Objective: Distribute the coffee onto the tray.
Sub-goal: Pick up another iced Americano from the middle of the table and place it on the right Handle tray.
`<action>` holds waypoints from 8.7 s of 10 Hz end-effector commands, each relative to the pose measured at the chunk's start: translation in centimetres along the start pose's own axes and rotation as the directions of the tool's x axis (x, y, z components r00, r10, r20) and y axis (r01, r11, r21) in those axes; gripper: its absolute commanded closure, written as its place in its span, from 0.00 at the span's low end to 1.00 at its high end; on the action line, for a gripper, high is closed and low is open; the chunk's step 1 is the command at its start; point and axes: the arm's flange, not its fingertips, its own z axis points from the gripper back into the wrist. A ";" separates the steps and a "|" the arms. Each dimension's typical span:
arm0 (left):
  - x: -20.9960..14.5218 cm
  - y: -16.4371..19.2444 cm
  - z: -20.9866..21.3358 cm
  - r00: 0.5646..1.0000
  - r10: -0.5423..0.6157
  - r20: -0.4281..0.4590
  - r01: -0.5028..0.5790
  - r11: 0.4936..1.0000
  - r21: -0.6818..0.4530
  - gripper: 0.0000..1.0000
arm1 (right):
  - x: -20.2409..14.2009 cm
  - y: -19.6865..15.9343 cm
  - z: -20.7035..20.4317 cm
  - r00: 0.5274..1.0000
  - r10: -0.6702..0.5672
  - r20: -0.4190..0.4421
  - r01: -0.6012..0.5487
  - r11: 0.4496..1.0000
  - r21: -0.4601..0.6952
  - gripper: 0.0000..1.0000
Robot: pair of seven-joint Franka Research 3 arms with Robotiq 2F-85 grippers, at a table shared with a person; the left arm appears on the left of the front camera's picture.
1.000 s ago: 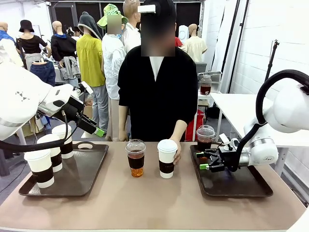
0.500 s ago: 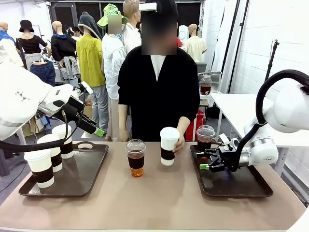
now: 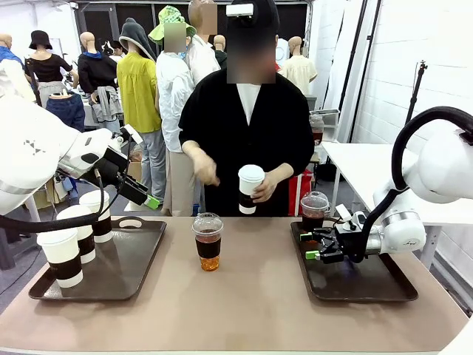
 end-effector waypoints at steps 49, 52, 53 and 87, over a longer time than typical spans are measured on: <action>0.0 0.2 0.1 1.000 -0.004 0.011 0.005 1.000 -0.014 0.00 | 3.7 -0.6 -26.4 0.999 -0.043 -0.006 0.043 0.999 0.002 0.00; 0.0 0.2 0.1 1.000 -0.004 0.011 0.005 1.000 -0.014 0.00 | 3.8 -0.9 -27.2 0.999 -0.040 -0.005 0.041 0.999 0.012 0.00; 0.0 0.2 0.1 1.000 -0.004 0.011 0.005 1.000 -0.014 0.00 | 3.9 -1.1 -27.3 0.999 -0.042 -0.003 0.042 0.999 0.013 0.00; 0.0 0.2 0.1 1.000 -0.004 0.011 0.005 1.000 -0.014 0.00 | 11.3 9.8 -10.0 0.995 -0.100 -0.016 0.101 0.988 0.119 0.19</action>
